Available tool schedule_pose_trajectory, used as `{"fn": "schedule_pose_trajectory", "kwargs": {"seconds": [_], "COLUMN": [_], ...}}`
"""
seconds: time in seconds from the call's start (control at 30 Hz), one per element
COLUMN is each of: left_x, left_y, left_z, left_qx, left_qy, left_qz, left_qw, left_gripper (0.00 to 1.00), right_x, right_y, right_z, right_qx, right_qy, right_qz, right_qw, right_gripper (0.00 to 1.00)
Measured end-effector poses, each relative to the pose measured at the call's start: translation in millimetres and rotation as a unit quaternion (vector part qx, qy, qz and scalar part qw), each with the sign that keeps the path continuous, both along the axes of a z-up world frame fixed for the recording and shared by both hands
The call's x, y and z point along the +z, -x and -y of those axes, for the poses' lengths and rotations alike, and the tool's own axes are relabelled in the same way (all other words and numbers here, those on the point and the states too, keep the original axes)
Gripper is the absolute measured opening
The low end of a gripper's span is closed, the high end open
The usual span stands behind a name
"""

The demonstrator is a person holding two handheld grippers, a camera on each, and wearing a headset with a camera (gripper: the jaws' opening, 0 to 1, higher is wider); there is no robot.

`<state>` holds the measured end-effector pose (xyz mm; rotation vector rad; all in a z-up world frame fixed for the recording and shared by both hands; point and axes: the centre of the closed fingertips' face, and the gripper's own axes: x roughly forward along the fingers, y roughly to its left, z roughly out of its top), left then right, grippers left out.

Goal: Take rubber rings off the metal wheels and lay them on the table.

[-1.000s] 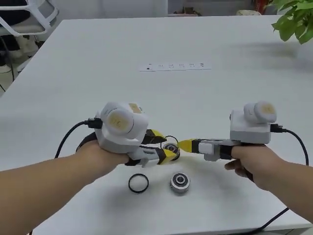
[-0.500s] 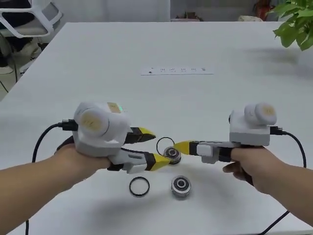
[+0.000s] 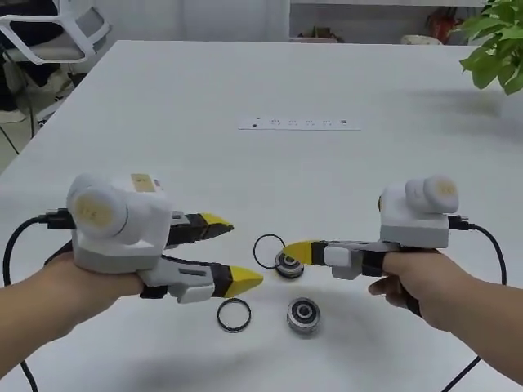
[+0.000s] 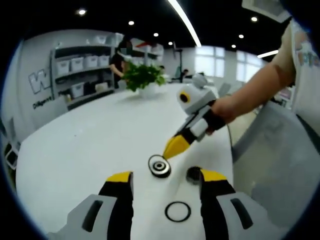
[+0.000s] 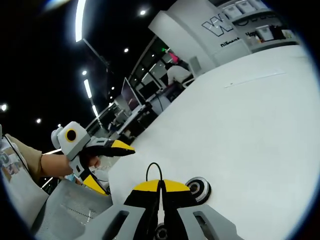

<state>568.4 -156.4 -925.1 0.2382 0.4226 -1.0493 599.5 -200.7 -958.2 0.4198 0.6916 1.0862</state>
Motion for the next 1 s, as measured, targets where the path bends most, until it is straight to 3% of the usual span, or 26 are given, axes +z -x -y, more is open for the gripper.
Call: {"fn": "schedule_pose_trajectory", "kwargs": {"seconds": [0.57, 1.0], "left_x": [7.7, 7.6], "left_y": [14.3, 17.8], "left_z": [-27.5, -45.5], "left_qx": [0.02, 0.033], "left_qy": [-0.001, -0.008], "left_qz": [0.002, 0.005], "left_qw": [0.9998, 0.9994], "left_gripper": [0.6, 0.61], "right_x": [-12.1, -33.2], "right_y": [31.8, 50.9], "right_z": [-31.0, -44.0], "right_qx": [0.075, 0.123], "right_qy": [0.027, 0.076], "right_qz": [-0.008, -0.006], "right_qw": [0.9968, 0.9895], "right_gripper": [0.0, 0.0]}}
